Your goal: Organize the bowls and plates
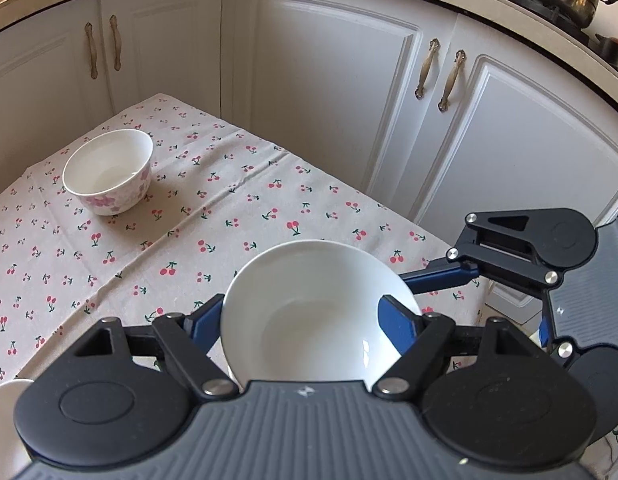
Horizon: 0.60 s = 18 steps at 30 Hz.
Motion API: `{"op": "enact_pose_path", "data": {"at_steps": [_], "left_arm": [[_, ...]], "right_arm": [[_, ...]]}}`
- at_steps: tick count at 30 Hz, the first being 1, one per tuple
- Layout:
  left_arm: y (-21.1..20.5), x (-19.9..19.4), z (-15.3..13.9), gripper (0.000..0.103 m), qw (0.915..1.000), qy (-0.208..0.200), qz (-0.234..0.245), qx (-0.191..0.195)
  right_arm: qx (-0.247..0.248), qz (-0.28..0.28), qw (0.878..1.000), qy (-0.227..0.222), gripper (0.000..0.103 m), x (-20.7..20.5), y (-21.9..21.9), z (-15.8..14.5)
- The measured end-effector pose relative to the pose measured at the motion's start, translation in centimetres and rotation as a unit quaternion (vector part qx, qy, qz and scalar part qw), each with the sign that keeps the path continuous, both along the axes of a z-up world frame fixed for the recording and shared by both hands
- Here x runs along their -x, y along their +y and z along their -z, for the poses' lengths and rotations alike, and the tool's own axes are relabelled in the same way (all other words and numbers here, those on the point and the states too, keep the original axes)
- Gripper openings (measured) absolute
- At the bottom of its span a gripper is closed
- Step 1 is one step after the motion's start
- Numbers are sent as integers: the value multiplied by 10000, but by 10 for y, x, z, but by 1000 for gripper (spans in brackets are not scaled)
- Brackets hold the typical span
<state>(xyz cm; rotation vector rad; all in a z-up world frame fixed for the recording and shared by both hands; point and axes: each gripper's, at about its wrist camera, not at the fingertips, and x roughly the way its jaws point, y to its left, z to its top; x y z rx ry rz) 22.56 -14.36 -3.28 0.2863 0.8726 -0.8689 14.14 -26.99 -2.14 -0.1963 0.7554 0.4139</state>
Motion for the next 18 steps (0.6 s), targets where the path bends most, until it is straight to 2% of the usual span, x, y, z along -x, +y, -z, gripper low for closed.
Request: {"op": "enact_pose_path", "data": {"at_steps": [18], "left_arm": [[1, 1, 13, 80, 9999, 43, 18, -106]], "right_arm": [[54, -83, 9999, 53, 81, 2, 2, 5]]}}
